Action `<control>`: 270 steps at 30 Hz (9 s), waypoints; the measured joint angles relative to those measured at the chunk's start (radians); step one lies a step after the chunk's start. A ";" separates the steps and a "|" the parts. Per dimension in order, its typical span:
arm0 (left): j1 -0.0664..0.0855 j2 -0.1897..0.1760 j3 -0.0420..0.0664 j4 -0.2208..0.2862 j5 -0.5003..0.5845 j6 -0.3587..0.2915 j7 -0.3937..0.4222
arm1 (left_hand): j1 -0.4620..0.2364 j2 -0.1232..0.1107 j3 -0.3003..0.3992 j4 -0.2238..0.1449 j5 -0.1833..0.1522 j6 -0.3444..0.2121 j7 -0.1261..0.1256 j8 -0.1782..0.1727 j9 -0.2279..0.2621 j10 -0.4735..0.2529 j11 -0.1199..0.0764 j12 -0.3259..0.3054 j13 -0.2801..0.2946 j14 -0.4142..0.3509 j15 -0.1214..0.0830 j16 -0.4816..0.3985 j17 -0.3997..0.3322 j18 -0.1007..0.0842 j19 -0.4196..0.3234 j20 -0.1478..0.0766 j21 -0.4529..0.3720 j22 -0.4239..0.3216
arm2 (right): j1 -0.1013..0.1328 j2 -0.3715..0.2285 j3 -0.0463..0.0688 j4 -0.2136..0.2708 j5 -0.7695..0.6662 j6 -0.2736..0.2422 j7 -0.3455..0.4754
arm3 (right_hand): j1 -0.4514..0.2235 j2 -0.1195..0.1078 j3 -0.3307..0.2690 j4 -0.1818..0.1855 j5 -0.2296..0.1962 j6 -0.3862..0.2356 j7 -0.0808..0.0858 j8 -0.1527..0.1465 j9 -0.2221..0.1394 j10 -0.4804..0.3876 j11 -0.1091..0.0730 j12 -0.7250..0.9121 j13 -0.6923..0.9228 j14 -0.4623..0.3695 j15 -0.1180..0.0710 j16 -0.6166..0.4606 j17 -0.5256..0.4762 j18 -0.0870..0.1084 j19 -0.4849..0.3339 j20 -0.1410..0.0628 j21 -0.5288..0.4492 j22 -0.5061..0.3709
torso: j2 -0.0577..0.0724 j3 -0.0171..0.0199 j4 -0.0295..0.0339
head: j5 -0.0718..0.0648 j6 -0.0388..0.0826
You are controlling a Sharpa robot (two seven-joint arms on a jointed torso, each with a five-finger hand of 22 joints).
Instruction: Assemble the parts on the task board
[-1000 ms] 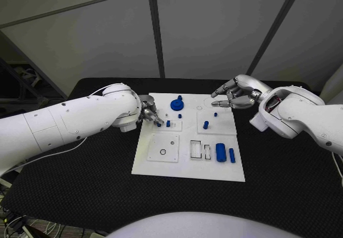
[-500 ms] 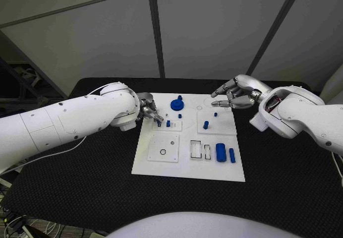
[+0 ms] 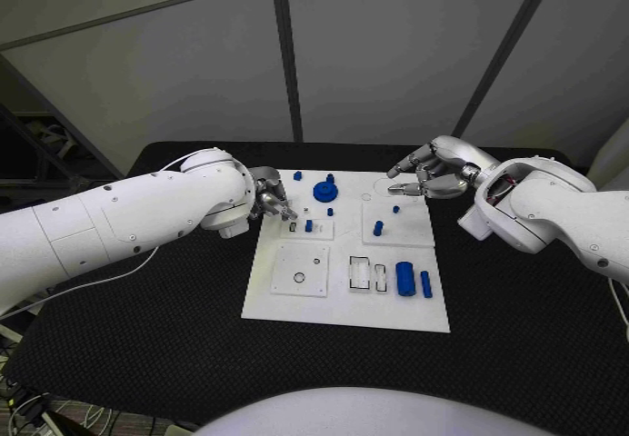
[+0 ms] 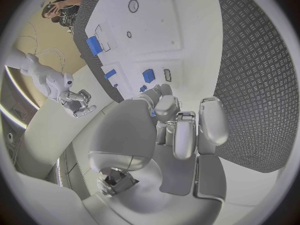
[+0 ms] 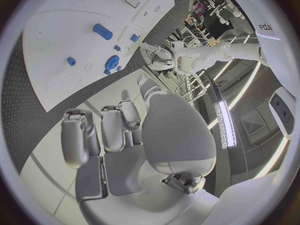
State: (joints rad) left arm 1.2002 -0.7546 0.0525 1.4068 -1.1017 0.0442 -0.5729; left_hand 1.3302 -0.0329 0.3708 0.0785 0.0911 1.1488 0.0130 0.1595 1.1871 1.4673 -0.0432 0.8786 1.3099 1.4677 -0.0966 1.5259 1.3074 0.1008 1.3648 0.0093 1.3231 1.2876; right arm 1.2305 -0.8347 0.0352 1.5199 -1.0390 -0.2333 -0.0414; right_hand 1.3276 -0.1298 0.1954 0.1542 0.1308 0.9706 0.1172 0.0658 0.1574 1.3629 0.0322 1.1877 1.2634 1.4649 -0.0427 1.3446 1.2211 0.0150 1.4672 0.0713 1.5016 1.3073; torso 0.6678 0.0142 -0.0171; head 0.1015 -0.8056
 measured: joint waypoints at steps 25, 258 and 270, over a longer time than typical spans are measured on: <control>0.007 0.001 0.000 -0.048 0.024 -0.026 0.019 | -0.067 -0.029 0.055 -0.074 -0.039 -0.037 0.014 -0.048 -0.035 0.000 0.003 -0.127 0.000 -0.002 -0.001 -0.046 0.000 0.008 -0.061 0.005 -0.081 -0.081 | 0.000 -0.001 0.000 0.000 0.000 0.000 0.000 | 0.000 0.000 0.000 0.000 0.000 0.000 0.000 0.000 0.000 0.000 0.000 0.000 0.000 0.000 0.000 0.000 0.000 0.000 0.000 0.000 0.000 0.000 | 0.000 0.0002 -0.0006 | -0.004 0.024; 0.124 0.212 -0.006 -0.588 -0.142 0.056 0.677 | 0.140 0.083 -0.229 -0.224 -0.044 0.097 0.071 -0.015 -1.059 -0.146 0.063 -0.670 -1.166 -0.172 0.054 -0.253 -0.505 0.078 -0.379 0.071 -0.558 -0.301 | 0.001 -0.017 0.000 0.025 -0.008 -0.001 -0.014 | -0.005 0.005 0.004 0.007 0.000 0.004 -0.004 0.000 0.006 0.000 0.000 0.000 0.001 0.000 0.000 -0.005 0.001 0.000 0.000 0.000 0.000 0.000 | 0.045 0.0025 -0.0260 | 0.001 0.099; 0.114 0.065 -0.007 -0.396 -0.072 -0.008 0.678 | 0.134 0.082 -0.226 -0.227 -0.044 0.097 0.071 -0.014 -1.059 -0.147 0.063 -0.666 -1.159 -0.168 0.057 -0.253 -0.509 0.078 -0.375 0.068 -0.554 -0.300 | 0.000 -0.018 0.000 0.023 -0.008 -0.001 -0.014 | -0.005 0.005 0.004 0.007 0.000 0.004 -0.004 0.000 0.006 0.000 0.000 0.000 0.001 0.000 0.000 -0.005 0.001 0.000 0.000 0.000 0.000 0.000 | 0.040 0.0006 -0.0155 | 0.001 0.095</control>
State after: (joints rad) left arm 1.3145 -0.6891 0.0453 1.0109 -1.1735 0.0362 0.1049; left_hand 1.4642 0.0487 0.1446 -0.1480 0.0466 1.2458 0.0841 0.1452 0.1282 1.3208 0.0197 0.2130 0.1504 1.2992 -0.0394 1.2725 0.7983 0.1789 0.9898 0.0770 0.7693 0.9877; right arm 1.2310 -0.8525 0.0353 1.5428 -1.0472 -0.2345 -0.0558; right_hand 1.3224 -0.1246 0.1990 0.1617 0.1308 0.9742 0.1136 0.0658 0.1636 1.3629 0.0322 1.1877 1.2647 1.4649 -0.0427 1.3397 1.2222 0.0151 1.4672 0.0713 1.5016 1.3073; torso 0.7082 0.0148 -0.0326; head 0.1030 -0.7101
